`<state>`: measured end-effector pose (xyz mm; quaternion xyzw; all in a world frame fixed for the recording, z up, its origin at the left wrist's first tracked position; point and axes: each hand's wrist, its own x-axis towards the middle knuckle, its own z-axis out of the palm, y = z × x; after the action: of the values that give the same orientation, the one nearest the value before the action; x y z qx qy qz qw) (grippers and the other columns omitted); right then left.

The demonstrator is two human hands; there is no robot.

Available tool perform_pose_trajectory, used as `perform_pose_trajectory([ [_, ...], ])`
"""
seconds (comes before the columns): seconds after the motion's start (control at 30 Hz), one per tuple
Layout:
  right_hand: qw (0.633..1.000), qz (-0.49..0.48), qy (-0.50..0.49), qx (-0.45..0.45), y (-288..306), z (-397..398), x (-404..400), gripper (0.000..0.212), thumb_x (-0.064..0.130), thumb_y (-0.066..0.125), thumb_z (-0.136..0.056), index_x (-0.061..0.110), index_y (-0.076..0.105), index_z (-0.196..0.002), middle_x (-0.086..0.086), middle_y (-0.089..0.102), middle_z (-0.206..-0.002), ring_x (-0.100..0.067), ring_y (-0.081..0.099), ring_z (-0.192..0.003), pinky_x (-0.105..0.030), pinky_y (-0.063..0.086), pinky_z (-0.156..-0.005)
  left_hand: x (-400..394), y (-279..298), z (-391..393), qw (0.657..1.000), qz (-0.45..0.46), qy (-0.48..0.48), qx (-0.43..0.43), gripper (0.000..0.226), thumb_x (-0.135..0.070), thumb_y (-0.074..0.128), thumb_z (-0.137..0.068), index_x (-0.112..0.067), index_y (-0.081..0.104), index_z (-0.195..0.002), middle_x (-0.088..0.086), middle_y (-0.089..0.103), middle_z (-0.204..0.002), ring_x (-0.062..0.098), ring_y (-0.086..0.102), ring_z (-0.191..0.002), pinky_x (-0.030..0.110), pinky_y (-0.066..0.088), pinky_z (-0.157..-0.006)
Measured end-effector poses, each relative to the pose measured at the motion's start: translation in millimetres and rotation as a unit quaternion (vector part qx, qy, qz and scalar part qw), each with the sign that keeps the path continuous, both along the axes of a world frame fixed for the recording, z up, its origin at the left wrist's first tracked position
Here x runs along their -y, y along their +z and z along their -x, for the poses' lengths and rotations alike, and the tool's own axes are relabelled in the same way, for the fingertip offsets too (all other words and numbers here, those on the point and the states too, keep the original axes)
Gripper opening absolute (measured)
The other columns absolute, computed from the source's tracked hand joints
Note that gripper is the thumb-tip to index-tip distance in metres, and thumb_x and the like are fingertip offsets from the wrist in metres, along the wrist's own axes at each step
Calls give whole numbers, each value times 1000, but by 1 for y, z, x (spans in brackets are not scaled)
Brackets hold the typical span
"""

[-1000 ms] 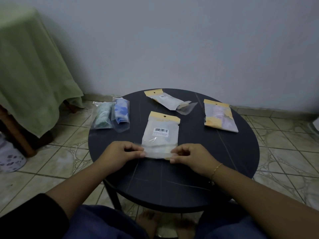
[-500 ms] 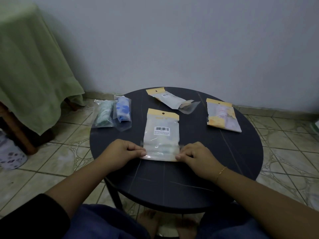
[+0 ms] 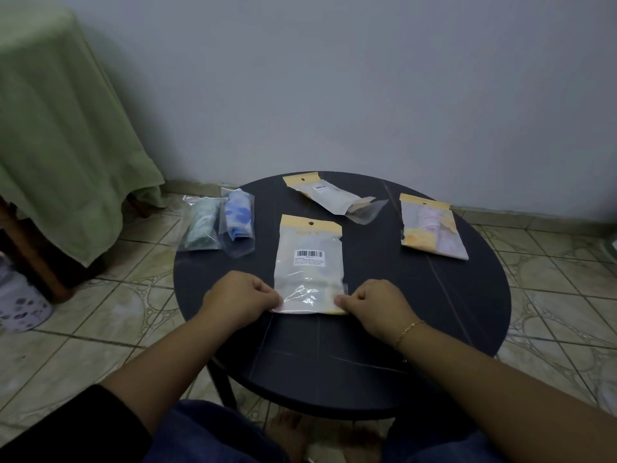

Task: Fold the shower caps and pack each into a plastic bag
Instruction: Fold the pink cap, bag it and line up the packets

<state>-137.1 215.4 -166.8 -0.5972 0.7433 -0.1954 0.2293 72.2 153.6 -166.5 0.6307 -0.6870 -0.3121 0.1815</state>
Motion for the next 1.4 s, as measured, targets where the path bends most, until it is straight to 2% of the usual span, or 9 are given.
perform_pose_trajectory([
  [0.23, 997, 58, -2, -43, -7, -1, -1, 40, 38, 61, -86, 21, 44, -54, 12, 52, -56, -15, 45, -73, -33, 42, -89, -5, 2, 5, 988, 96, -30, 117, 15, -43, 71, -74, -35, 62, -82, -16, 62, -93, 12, 55, -98, 33, 34, -87],
  [0.43, 929, 273, 113, -222, -16, -8, -3, 28, 24, 49, -78, 23, 66, -100, 5, 61, -97, -19, 55, -87, -28, 36, -69, -11, -13, 6, 884, 369, -250, 140, 49, -5, 65, -67, -28, 63, -109, -3, 58, -104, 23, 57, -83, 35, 47, -67],
  [0.67, 930, 231, 212, -191, -27, -5, 0, 30, 9, 57, -71, 11, 71, -98, -5, 68, -94, -25, 64, -68, -34, 56, -56, -7, -14, 2, 946, 230, -178, 146, 23, -33, 51, -92, -29, 67, -108, -12, 57, -113, 10, 52, -107, 27, 45, -86],
  [0.8, 947, 189, 193, -174, -23, -8, -1, 30, 6, 51, -89, 6, 62, -117, -10, 59, -112, -27, 58, -99, -35, 51, -85, -7, -11, 2, 938, 212, -127, 243, 33, -45, 46, -90, -27, 61, -114, -5, 54, -116, 15, 50, -106, 29, 41, -86],
  [0.9, 973, 141, 153, -102, -16, -10, -2, 34, 10, 44, -95, 9, 51, -129, -8, 51, -123, -20, 49, -112, -23, 39, -95, -3, -12, 3, 963, 142, -101, 206, 28, -43, 50, -84, -31, 64, -105, -5, 55, -113, 17, 50, -105, 32, 41, -88],
  [1.0, 991, 106, 63, 54, -1, -13, -4, 37, 19, 46, -96, 13, 46, -133, -2, 54, -117, -9, 53, -98, -12, 40, -82, -4, 0, 10, 996, 44, -22, -72, 12, -29, 56, -83, -28, 66, -89, -5, 64, -99, 11, 58, -90, 29, 45, -79],
  [1.13, 930, 48, -26, 364, 23, -19, -5, 42, 53, 38, -93, 19, 55, -112, -11, 64, -98, -16, 61, -85, -28, 49, -76, -20, 25, 34, 953, 53, -11, -300, 19, -24, 46, -92, -28, 64, -90, -7, 66, -95, 11, 60, -92, 27, 45, -78],
  [1.27, 880, -49, -69, 467, 22, -8, -2, 78, 80, 30, -72, 20, 61, -111, -16, 70, -104, -26, 67, -94, -36, 54, -74, -30, 30, 60, 962, 24, -133, -235, 27, -38, 38, -95, -40, 64, -90, -10, 62, -110, 1, 55, -96, 19, 41, -82],
  [1.4, 908, -81, -157, 381, 22, 16, -3, 49, 49, 54, -89, 4, 64, -103, -14, 67, -93, -28, 64, -77, -33, 52, -57, -33, 25, 77, 980, 23, -168, -105, 27, -29, 42, -96, -34, 69, -98, -5, 66, -106, 6, 57, -92, 22, 46, -79],
])
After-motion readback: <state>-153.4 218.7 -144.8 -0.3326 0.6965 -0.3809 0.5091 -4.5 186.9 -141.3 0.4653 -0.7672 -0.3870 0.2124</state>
